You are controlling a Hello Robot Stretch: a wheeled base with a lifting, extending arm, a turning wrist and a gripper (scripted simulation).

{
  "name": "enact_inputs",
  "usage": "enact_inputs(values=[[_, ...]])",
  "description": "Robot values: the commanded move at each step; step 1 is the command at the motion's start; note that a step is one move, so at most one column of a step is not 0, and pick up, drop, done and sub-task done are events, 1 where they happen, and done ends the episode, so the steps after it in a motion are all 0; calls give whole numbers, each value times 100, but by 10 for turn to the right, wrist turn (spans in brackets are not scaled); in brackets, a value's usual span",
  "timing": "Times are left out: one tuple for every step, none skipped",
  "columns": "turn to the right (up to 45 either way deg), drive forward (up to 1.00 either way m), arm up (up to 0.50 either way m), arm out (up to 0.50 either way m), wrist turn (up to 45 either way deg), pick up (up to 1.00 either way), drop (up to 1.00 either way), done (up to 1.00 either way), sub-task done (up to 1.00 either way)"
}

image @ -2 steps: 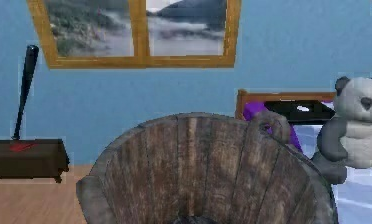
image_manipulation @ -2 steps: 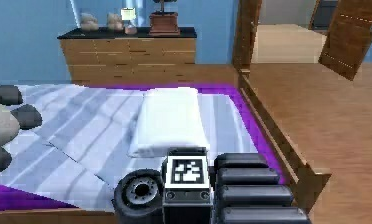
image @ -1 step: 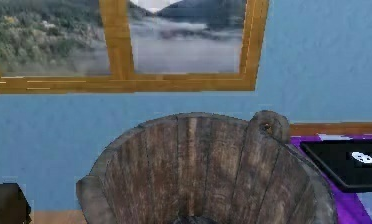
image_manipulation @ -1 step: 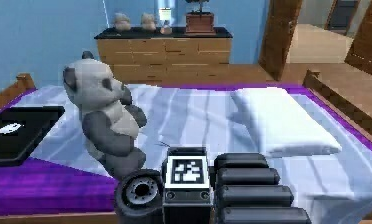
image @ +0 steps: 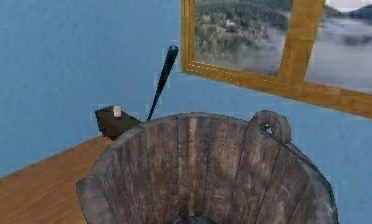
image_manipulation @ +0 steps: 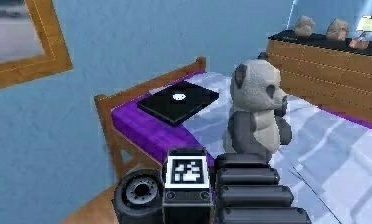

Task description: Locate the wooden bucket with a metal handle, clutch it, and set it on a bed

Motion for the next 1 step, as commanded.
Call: enact_inputs(values=[[-420, 0, 0, 0, 0, 0, 0, 0, 0]])
